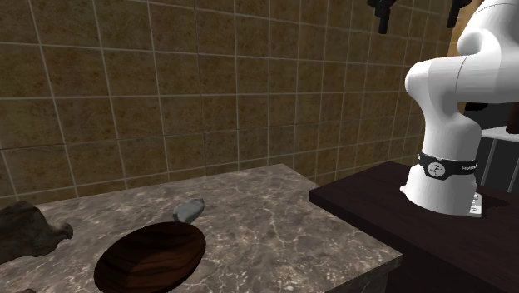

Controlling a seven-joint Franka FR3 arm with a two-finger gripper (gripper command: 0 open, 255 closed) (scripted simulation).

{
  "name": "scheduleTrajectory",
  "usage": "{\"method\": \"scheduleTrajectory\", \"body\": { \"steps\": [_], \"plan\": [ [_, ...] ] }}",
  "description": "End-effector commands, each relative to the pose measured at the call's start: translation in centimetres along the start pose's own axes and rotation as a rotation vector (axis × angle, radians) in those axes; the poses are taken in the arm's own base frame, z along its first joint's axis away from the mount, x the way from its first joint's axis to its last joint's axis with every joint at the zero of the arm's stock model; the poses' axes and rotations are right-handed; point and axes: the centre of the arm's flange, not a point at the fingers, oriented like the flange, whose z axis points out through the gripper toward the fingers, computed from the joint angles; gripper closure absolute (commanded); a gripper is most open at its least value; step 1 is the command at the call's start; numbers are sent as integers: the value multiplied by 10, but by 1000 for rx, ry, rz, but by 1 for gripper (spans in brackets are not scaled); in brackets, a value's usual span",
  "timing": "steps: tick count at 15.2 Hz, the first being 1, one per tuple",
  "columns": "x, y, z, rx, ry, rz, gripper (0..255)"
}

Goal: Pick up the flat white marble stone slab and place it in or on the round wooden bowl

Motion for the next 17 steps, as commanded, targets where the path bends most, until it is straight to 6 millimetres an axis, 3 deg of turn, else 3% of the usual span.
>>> {"method": "scheduleTrajectory", "body": {
  "steps": [1, 17],
  "plan": [
    [0, 0, 0, 0, 0, 0, 0],
    [47, 140, 146, -1, 102, -75, 0]
  ]
}}
